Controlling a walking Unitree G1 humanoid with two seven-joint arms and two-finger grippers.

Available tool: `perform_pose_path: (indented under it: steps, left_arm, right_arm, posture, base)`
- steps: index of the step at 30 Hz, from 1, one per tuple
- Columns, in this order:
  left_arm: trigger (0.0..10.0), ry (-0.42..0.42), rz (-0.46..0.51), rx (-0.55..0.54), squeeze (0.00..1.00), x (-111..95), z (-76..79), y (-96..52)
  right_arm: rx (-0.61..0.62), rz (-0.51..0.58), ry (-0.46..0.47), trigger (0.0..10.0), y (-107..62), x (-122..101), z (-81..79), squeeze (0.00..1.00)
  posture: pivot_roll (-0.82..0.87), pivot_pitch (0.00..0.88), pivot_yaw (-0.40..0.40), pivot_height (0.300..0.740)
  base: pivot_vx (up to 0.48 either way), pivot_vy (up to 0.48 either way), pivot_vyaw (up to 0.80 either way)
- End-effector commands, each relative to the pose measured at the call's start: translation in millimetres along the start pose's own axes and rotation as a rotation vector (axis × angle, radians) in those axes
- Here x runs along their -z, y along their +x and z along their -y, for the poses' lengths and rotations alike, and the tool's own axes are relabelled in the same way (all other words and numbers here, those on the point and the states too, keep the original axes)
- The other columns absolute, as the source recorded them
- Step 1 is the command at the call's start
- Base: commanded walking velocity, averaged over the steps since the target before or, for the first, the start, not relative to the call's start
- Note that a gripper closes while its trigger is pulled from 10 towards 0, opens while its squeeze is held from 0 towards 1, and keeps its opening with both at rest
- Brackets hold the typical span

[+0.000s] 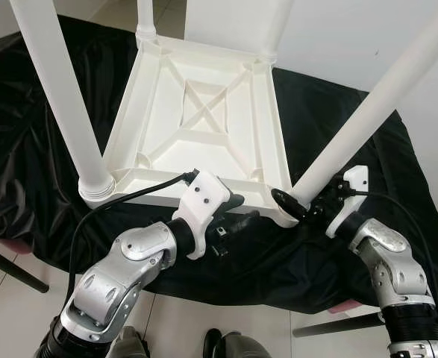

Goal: Building children table

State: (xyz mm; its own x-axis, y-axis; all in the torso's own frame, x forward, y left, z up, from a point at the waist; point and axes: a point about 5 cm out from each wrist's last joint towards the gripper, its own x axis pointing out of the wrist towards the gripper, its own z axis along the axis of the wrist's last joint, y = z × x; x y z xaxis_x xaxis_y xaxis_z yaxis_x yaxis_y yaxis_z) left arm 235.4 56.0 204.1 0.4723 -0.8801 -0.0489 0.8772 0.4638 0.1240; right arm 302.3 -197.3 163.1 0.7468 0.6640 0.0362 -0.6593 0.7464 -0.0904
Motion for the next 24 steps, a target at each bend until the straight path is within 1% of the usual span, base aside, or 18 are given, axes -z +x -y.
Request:
perform_pose_path:
  steps: [1, 5, 10, 12, 14, 16, 17, 18, 19, 20, 21, 22, 23, 24]
  left_arm:
    - [10.0, 0.004, 0.002, -0.015, 0.00, -1, 2.1, -0.5]
    - [10.0, 0.003, 0.001, -0.017, 0.00, -1, 2.0, -0.6]
    - [10.0, 0.000, 0.005, -0.017, 0.00, -1, 3.0, 0.0]
    - [10.0, -0.004, 0.007, -0.014, 0.00, -1, 3.4, 1.1]
    - [10.0, -0.005, 0.008, -0.013, 0.00, -1, 3.6, 1.4]
    - [10.0, -0.008, 0.009, -0.010, 0.00, -1, 4.5, 1.6]
    - [10.0, -0.008, 0.009, -0.010, 0.00, -1, 4.5, 1.6]
    - [10.0, -0.009, 0.009, -0.009, 0.00, -1, 4.8, 1.6]
    - [10.0, -0.011, 0.008, -0.007, 0.00, 0, 5.4, 1.8]
    - [10.0, -0.011, 0.008, -0.007, 0.00, 0, 5.4, 1.8]
    - [10.0, -0.014, 0.008, -0.004, 0.00, 0, 6.2, 2.3]
    - [10.0, -0.014, 0.008, -0.004, 0.00, 0, 6.2, 2.3]
    - [10.0, -0.016, 0.008, -0.001, 0.00, 0, 7.1, 2.6]
    - [10.0, -0.018, 0.008, 0.002, 0.00, 1, 7.8, 2.9]
  right_arm:
    - [-0.012, -0.026, 0.010, 0.0, -2.3, 5, 2.3, 0.00]
    - [-0.018, -0.020, 0.015, 0.0, -3.2, 7, 2.8, 0.00]
    - [0.001, 0.008, 0.044, 0.0, -5.4, 7, -2.8, 0.00]
    - [0.068, 0.019, 0.055, 0.0, -6.5, 7, -7.8, 0.00]
    - [0.090, 0.022, 0.058, 0.0, -6.9, 7, -9.8, 0.00]
    - [0.171, 0.009, 0.040, 0.0, -5.9, 6, -14.9, 0.00]
    - [0.171, 0.009, 0.040, 0.0, -5.9, 6, -14.9, 0.00]
    - [0.204, -0.001, 0.027, 0.0, -5.4, 6, -16.7, 0.00]
    - [0.256, -0.009, 0.034, 0.0, -4.3, 7, -20.4, 0.00]
    - [0.256, -0.009, 0.034, 0.0, -4.3, 7, -20.4, 0.00]
    - [0.305, -0.007, 0.037, 0.0, -3.3, 7, -25.0, 0.00]
    - [0.305, -0.007, 0.037, 0.0, -3.3, 7, -25.0, 0.00]
    - [0.344, -0.004, 0.044, 0.0, -2.8, 7, -28.0, 0.00]
    - [0.411, -0.005, 0.040, 0.0, -2.4, 8, -30.8, 0.00]
  posture:
    - [0.09, 0.172, -0.124, 0.740]
    - [0.09, 0.175, -0.127, 0.740]
    - [0.08, 0.178, -0.129, 0.740]
    - [0.07, 0.183, -0.133, 0.740]
    - [0.07, 0.183, -0.133, 0.740]
    - [0.06, 0.184, -0.136, 0.740]
    - [0.06, 0.184, -0.136, 0.740]
    - [0.06, 0.184, -0.136, 0.740]
    - [0.06, 0.184, -0.139, 0.740]
    - [0.06, 0.184, -0.139, 0.740]
    - [0.06, 0.184, -0.139, 0.740]
    - [0.06, 0.184, -0.139, 0.740]
    - [0.06, 0.182, -0.141, 0.740]
    - [0.06, 0.182, -0.141, 0.740]
  base:
    - [0.000, 0.000, 0.00]
    - [0.000, 0.000, 0.00]
    - [0.000, 0.000, 0.00]
    - [0.000, 0.000, 0.00]
    - [0.000, 0.000, 0.00]
    - [0.000, 0.000, 0.00]
    - [0.000, 0.000, 0.00]
    - [0.000, 0.000, 0.00]
    - [0.000, 0.000, 0.00]
    - [0.000, 0.000, 0.00]
    - [0.000, 0.000, 0.00]
    - [0.000, 0.000, 0.00]
    - [0.000, 0.000, 0.00]
    - [0.000, 0.000, 0.00]
